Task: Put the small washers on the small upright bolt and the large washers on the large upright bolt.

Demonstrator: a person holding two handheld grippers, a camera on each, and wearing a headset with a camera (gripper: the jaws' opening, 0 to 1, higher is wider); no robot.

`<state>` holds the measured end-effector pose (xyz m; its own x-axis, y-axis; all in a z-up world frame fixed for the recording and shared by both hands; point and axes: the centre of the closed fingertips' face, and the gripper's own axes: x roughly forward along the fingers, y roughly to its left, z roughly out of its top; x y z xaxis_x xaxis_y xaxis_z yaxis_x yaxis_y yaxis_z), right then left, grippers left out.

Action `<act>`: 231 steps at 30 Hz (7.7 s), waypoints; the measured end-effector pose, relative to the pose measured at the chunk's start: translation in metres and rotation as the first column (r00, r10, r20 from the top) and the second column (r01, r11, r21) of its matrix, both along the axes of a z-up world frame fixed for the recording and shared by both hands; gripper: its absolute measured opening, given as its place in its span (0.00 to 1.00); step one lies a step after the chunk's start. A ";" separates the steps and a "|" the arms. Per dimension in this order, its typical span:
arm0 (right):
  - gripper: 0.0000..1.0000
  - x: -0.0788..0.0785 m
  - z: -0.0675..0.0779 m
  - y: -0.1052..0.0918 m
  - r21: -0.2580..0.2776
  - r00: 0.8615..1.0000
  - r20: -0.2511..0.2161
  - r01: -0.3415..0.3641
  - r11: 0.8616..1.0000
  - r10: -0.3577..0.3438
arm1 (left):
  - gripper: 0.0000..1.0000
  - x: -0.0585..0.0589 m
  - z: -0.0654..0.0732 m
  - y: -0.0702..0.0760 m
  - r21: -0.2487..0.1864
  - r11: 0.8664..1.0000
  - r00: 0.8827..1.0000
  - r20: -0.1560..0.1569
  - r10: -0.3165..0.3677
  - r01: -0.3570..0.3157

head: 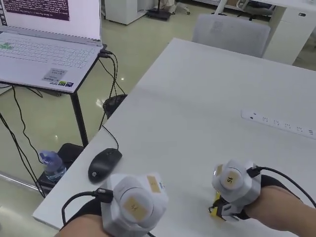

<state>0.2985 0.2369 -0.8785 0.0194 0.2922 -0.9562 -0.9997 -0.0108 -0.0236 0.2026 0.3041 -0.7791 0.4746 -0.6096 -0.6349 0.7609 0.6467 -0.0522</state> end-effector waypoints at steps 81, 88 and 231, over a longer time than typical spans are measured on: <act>0.13 0.049 0.072 -0.136 0.012 0.958 0.047 0.282 0.959 -0.282 | 0.96 0.015 -0.002 -0.004 -0.019 1.000 1.000 0.019 0.020 -0.019; 0.13 0.055 0.066 -0.134 0.004 0.958 0.039 0.284 0.959 -0.284 | 0.95 0.014 -0.004 -0.002 -0.010 1.000 1.000 0.010 0.017 -0.017; 0.88 -0.083 0.116 -0.156 0.629 0.772 -0.219 0.579 0.519 -0.596 | 0.96 -0.014 0.011 0.032 -0.124 0.980 0.987 0.010 0.158 -0.156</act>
